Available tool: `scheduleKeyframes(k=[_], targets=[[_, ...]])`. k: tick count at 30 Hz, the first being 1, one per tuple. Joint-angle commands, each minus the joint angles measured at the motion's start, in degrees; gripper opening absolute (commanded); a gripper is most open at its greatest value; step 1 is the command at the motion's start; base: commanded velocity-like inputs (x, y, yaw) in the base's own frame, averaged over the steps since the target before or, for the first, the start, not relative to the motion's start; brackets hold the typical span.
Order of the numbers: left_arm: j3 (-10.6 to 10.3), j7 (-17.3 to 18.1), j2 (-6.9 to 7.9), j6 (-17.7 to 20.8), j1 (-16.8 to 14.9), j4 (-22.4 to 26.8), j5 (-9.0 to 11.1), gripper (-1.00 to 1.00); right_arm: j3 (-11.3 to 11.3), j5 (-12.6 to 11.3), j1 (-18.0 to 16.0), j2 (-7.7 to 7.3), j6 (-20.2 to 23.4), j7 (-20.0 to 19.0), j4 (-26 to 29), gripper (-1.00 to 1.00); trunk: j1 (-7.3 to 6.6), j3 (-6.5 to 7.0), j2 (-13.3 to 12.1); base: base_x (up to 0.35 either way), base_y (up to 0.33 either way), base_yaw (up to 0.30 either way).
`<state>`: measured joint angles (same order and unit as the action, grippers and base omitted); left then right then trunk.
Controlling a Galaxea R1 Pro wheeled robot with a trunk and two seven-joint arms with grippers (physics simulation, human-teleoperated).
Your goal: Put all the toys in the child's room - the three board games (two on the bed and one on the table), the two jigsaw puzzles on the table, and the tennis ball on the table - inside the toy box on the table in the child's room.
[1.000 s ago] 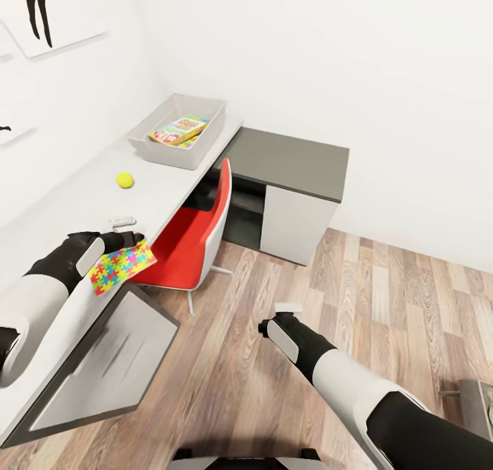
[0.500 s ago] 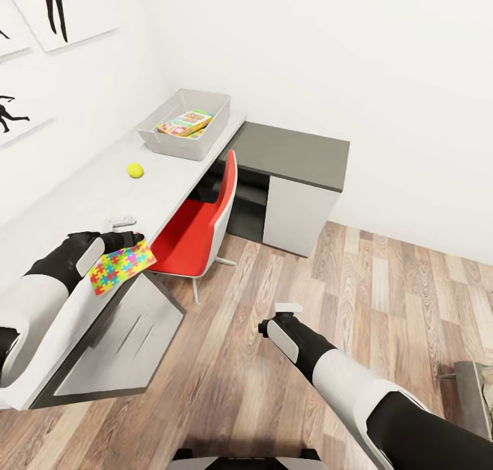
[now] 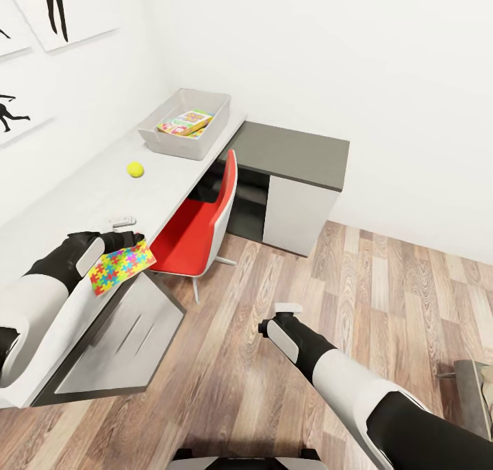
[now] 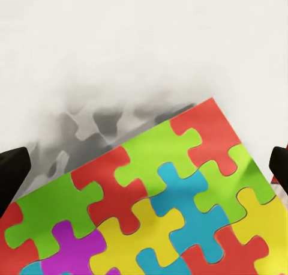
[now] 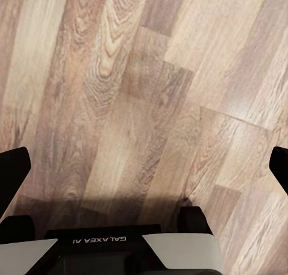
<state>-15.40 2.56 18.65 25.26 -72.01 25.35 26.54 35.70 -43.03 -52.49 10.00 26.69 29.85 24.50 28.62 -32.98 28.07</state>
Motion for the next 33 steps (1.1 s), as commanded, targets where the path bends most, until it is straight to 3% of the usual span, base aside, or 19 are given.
scheduleKeyframes(k=[1,16,27,33], targets=[[-0.2,0.1,0.07,0.2,0.0,0.1,0.1,1.00,0.3,-0.3,-0.1,0.00,0.2,0.4,0.0,1.00,0.03,-0.07,0.1,0.000,0.000,0.000],[0.7,-0.5,0.23,0.4,-0.1,0.6,0.1,1.00,0.4,-0.3,-0.1,0.00,0.2,0.4,0.0,1.00,0.03,-0.07,0.1,0.000,0.000,0.000],[10.3,-3.1,1.15,-1.2,-0.1,8.5,-0.1,1.00,0.4,-0.3,-0.1,0.00,0.2,0.4,0.0,1.00,0.03,-0.07,0.1,0.000,0.000,0.000],[12.6,-3.9,2.32,-0.4,-0.1,10.4,0.0,1.00,0.4,-0.3,-0.1,0.00,0.2,0.4,0.0,1.00,0.03,-0.07,0.1,0.000,0.000,0.000]])
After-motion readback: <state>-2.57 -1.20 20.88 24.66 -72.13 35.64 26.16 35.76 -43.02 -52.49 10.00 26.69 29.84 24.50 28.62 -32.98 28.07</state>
